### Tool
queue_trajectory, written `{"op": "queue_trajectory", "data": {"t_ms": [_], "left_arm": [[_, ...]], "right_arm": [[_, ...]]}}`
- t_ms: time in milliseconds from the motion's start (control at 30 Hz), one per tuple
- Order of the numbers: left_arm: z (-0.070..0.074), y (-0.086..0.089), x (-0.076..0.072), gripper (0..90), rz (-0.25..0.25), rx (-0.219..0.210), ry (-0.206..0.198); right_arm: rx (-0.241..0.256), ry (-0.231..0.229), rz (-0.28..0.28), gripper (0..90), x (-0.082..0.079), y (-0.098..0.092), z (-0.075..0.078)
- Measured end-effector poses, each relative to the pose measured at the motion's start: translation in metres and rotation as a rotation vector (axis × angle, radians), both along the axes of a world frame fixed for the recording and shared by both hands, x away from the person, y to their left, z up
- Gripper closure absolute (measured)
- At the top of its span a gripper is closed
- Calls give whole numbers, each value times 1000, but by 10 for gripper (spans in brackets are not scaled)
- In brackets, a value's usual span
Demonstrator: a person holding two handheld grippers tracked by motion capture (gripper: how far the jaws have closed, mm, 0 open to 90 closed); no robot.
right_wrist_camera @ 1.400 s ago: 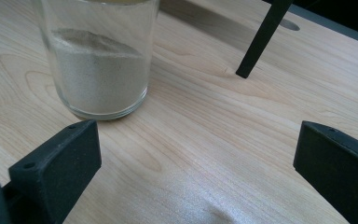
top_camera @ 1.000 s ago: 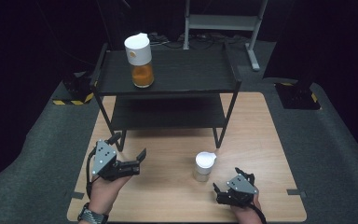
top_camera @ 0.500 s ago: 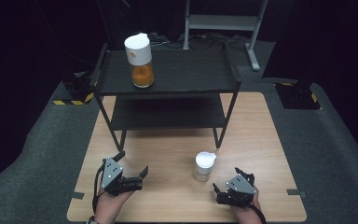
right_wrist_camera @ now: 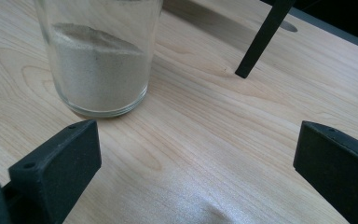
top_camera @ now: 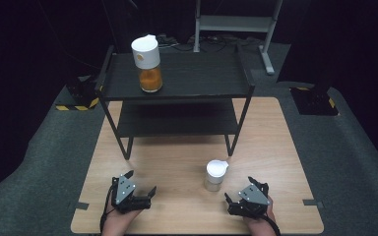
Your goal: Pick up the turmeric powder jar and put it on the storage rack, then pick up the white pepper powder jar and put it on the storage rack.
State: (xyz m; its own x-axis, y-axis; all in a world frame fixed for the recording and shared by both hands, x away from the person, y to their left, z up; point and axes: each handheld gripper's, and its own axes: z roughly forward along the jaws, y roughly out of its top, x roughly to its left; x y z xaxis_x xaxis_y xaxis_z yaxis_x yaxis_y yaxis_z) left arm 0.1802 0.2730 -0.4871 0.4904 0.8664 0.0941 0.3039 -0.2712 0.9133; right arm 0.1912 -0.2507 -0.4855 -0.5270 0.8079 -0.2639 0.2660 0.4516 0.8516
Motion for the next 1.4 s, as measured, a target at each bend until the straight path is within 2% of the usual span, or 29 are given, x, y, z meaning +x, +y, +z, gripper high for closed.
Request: {"op": "queue_trajectory", "data": {"t_ms": [100, 200, 333, 600, 800, 1033, 1133, 1300, 1400], "left_arm": [[0, -2, 3, 5, -3, 22, 30], [0, -6, 1, 6, -3, 51, 16], [4, -15, 1, 4, -9, 121, 29], [4, -19, -2, 8, -23, 161, 18], [5, -21, -1, 8, -16, 167, 21], [4, -15, 0, 8, -11, 129, 27], [4, -16, -1, 8, -14, 138, 21], [5, -22, -2, 8, -25, 182, 15], [5, -21, -2, 8, -27, 180, 14]], "right_arm": [[-4, 1, 0, 3, 0, 1, 0], [-6, -2, 3, 3, 0, 1, 0], [-8, -5, 6, 3, -1, 1, 0], [14, -24, 13, 1, -3, -3, -3], [19, -26, 12, 1, -4, -4, -4], [36, -29, 12, 1, -5, -7, -5], [43, -35, 11, 2, -6, -10, -6], [56, -36, 19, 2, -6, -12, -5], [68, -48, 28, 2, -8, -12, -4]]}}
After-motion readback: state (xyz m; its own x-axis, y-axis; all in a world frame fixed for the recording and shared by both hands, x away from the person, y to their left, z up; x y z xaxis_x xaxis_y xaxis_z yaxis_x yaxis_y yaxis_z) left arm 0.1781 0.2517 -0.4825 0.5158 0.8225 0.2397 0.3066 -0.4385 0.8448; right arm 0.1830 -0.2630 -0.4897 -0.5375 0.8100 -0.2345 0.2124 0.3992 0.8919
